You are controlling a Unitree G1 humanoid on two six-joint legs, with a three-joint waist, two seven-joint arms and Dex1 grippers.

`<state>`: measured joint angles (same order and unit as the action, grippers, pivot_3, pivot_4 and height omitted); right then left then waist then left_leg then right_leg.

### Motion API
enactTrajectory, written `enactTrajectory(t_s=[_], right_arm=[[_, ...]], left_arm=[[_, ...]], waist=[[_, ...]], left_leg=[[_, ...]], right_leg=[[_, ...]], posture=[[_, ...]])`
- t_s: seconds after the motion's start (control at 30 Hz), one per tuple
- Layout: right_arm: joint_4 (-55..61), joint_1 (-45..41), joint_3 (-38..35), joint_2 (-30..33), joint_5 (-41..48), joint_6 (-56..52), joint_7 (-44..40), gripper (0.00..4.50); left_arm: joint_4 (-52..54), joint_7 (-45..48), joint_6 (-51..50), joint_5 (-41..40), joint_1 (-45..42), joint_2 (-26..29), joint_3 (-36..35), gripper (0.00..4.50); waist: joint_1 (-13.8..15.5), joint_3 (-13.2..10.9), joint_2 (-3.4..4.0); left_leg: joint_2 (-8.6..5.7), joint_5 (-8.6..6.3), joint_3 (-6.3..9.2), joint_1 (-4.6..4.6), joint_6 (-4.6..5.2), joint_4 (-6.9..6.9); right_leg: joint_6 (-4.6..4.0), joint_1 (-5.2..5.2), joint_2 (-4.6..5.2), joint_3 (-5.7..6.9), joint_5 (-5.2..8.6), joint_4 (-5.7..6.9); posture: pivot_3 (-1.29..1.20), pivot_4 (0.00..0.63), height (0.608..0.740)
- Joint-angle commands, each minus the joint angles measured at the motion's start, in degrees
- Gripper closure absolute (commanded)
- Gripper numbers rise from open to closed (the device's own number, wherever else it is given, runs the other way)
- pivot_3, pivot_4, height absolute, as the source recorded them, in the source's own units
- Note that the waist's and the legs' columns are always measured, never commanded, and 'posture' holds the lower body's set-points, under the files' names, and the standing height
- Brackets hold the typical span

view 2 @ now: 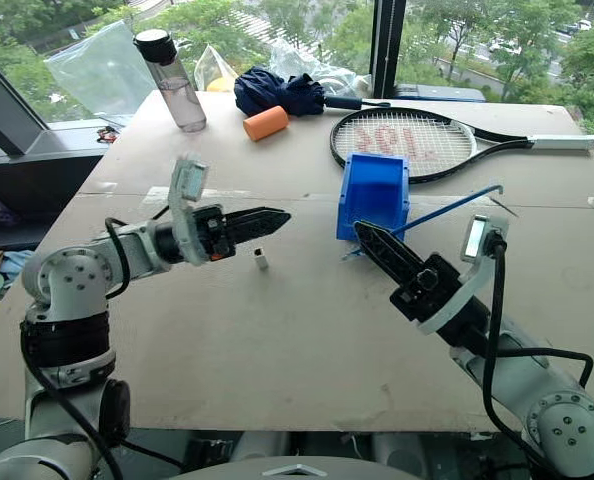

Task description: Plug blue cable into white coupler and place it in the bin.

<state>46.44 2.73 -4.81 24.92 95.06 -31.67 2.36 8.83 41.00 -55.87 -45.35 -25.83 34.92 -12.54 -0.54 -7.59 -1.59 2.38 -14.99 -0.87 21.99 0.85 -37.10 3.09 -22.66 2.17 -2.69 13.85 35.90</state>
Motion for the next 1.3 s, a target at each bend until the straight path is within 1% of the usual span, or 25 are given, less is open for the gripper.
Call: enactTrajectory(t_s=[0.03,0.1,0.2,0.3,0.4,0.53,0.57,0.63,0.77,0.8,0.83,0.87,0.9,0.93,0.97,1.03,1.07,1.1,1.2,1.3], right_arm=[[0.56,-0.06,0.24,-0.23,-1.34,1.45,-2.27,4.50],[0.14,-0.17,0.86,-0.26,-2.06,1.49,-2.65,4.50],[-0.19,-0.42,1.34,0.09,-2.79,1.26,-3.16,4.50],[-0.34,-0.45,1.33,0.52,-3.09,1.34,-3.37,4.50],[-0.04,0.04,1.22,1.23,-3.64,1.22,-3.44,4.50],[0.71,0.98,0.99,1.84,-3.73,1.64,-3.27,4.50],[0.88,1.11,0.99,1.87,-3.73,1.80,-3.09,4.50],[1.77,1.57,1.27,2.00,-3.87,1.90,-2.84,4.50],[2.95,2.39,1.58,2.09,-4.03,2.13,-2.49,4.50],[3.03,2.50,1.57,2.12,-4.03,2.21,-2.43,4.50],[3.20,2.80,1.46,2.25,-4.06,2.27,-2.44,4.50],[3.41,3.08,1.47,2.44,-4.48,2.21,-2.48,4.50],[3.61,3.35,1.49,2.68,-5.05,2.10,-2.61,4.50],[3.75,3.50,1.60,2.89,-5.56,2.03,-2.71,4.50],[3.84,3.47,1.90,3.00,-6.37,1.96,-2.79,4.50],[3.88,3.34,2.12,3.44,-8.47,1.91,-3.11,4.50],[3.69,2.84,2.61,4.35,-10.93,1.15,-3.85,4.50],[3.27,2.09,3.44,5.62,-14.30,0.13,-4.99,4.50],[-1.11,-2.79,8.58,10.53,-28.19,-2.24,-11.45,4.50],[-6.81,-8.31,12.30,10.72,-35.53,-1.87,-17.30,4.50]], left_arm=[[-2.36,1.48,20.70,15.28,3.27,2.44,4.69,1.58],[-2.17,3.94,26.77,19.27,5.19,2.67,8.25,1.58],[-3.38,3.46,30.50,21.16,5.88,0.02,9.76,1.58],[-5.55,3.79,34.73,23.83,6.50,-1.47,11.32,1.58],[-8.17,6.28,37.73,25.24,6.80,-1.76,12.54,1.58],[-13.34,13.02,43.21,27.39,6.45,-0.26,14.96,1.58],[-14.74,15.06,44.85,28.10,6.31,0.11,15.88,1.58],[-21.71,18.33,49.70,30.69,3.60,-0.12,17.98,1.58],[-32.90,21.42,56.40,33.42,-1.63,-2.10,19.67,1.58],[-34.66,22.15,57.59,33.81,-2.39,-2.52,19.90,2.11],[-36.15,23.02,58.72,34.23,-3.00,-2.96,20.28,2.37],[-38.14,24.04,60.06,34.76,-3.93,-3.55,20.71,2.86],[-39.75,24.88,60.97,35.07,-4.77,-4.13,20.88,3.24],[-40.92,25.57,61.77,35.27,-5.36,-4.51,20.89,3.75],[-41.77,26.75,62.78,35.43,-5.83,-4.61,20.94,3.97],[-42.03,28.53,63.46,35.24,-6.23,-4.67,20.82,3.92],[-40.84,30.07,62.78,34.70,-6.28,-4.56,21.06,3.92],[-39.16,31.36,61.76,34.11,-6.28,-4.63,21.40,3.92],[-32.49,35.65,57.70,33.13,-6.18,-6.22,24.60,3.92],[-30.48,37.23,56.52,34.04,-6.73,-8.60,27.22,3.92]], waist=[[0.23,0.00,0.00],[0.56,0.00,-0.01],[1.21,0.00,-0.01],[1.21,0.00,-0.05],[1.15,0.00,-0.04],[1.12,0.00,-0.04],[1.12,0.00,-0.04],[1.23,0.00,-0.03],[1.34,0.01,-0.07],[1.27,0.03,-0.09],[1.22,0.03,-0.10],[1.20,0.03,-0.10],[1.19,0.03,-0.10],[1.20,0.04,-0.11],[1.20,0.04,-0.11],[1.13,0.04,-0.11],[1.05,0.04,-0.11],[0.98,0.04,-0.10],[0.94,0.02,-0.08],[1.22,0.04,-0.10]], left_leg=[[-0.02,0.00,-0.07,0.00,0.00,-0.01],[-0.04,0.00,-0.15,0.01,0.00,-0.03],[-0.04,0.00,-0.18,0.07,0.00,-0.03],[-0.10,-0.01,-0.21,0.16,0.01,-0.09],[-0.11,-0.01,-0.22,0.14,0.02,-0.08],[-0.10,-0.01,-0.24,0.13,0.02,-0.07],[-0.10,-0.01,-0.24,0.13,0.02,-0.07],[-0.10,-0.01,-0.27,0.14,0.02,-0.07],[-0.16,-0.01,-0.28,0.26,0.03,-0.17],[-0.17,-0.01,-0.26,0.31,0.03,-0.21],[-0.18,-0.01,-0.26,0.34,0.03,-0.22],[-0.18,-0.01,-0.26,0.37,0.04,-0.23],[-0.18,-0.01,-0.26,0.40,0.04,-0.23],[-0.21,-0.01,-0.25,0.42,0.04,-0.23],[-0.21,-0.01,-0.22,0.43,0.04,-0.24],[-0.22,-0.01,-0.21,0.43,0.04,-0.26],[-0.21,-0.01,-0.21,0.43,0.04,-0.26],[-0.21,-0.01,-0.21,0.43,0.04,-0.26],[-0.21,-0.01,-0.22,0.44,0.04,-0.32],[-0.24,-0.01,-0.19,0.47,0.04,-0.37]], right_leg=[[0.00,0.00,0.05,-0.02,0.00,0.00],[-0.01,0.01,0.15,-0.04,0.00,-0.02],[-0.01,-0.02,0.51,-0.01,0.00,-0.04],[0.00,-0.04,0.62,-0.01,-0.01,-0.10],[0.01,-0.04,0.60,0.00,-0.01,-0.09],[0.02,-0.04,0.51,0.08,-0.01,-0.07],[0.02,-0.04,0.50,0.11,-0.01,-0.07],[0.02,-0.04,0.50,0.12,-0.01,-0.07],[0.02,-0.04,0.51,0.25,-0.01,-0.07],[0.02,-0.04,0.50,0.28,-0.01,-0.08],[0.03,-0.04,0.50,0.29,-0.01,-0.08],[0.04,-0.06,0.51,0.29,-0.02,-0.09],[0.07,-0.08,0.51,0.29,-0.04,-0.09],[0.10,-0.09,0.50,0.30,-0.06,-0.09],[0.11,-0.10,0.50,0.33,-0.06,-0.09],[0.12,-0.10,0.47,0.34,-0.07,-0.07],[0.12,-0.10,0.47,0.34,-0.07,-0.07],[0.12,-0.10,0.46,0.34,-0.06,-0.06],[0.07,-0.11,0.45,0.34,-0.04,-0.05],[0.04,-0.11,0.44,0.33,-0.02,-0.05]], posture=[[0.00,0.150,0.740],[0.00,0.150,0.740],[0.00,0.150,0.740],[0.00,0.150,0.740],[0.00,0.150,0.740],[0.00,0.150,0.740],[0.00,0.150,0.740],[0.00,0.150,0.740],[0.00,0.150,0.740],[0.00,0.150,0.740],[0.00,0.150,0.740],[0.00,0.150,0.740],[0.00,0.150,0.740],[0.00,0.150,0.740],[0.00,0.150,0.740],[0.00,0.150,0.740],[0.00,0.150,0.740],[0.00,0.150,0.740],[0.00,0.150,0.740],[0.00,0.150,0.740]])
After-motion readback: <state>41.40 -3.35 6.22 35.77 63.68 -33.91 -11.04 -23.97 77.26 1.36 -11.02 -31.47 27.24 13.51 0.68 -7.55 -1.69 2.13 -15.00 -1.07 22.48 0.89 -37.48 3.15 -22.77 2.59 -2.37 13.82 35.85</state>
